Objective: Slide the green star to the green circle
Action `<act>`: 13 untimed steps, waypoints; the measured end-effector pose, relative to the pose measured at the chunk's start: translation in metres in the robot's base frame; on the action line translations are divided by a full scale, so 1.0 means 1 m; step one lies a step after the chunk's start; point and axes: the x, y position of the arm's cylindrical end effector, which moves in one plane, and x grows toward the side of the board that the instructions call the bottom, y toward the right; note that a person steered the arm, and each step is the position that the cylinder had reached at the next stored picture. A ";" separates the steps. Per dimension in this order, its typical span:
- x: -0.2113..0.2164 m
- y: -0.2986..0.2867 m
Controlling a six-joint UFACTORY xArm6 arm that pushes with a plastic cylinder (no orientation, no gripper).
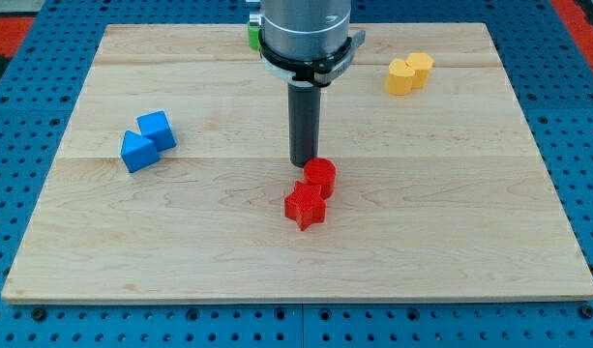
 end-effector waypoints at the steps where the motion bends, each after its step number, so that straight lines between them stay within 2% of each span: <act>1: -0.005 0.001; 2: -0.055 0.012; 4: -0.136 0.070; 5: -0.182 0.075; 6: -0.204 0.081; 9: -0.221 0.062; 11: -0.225 0.011; 13: -0.252 0.003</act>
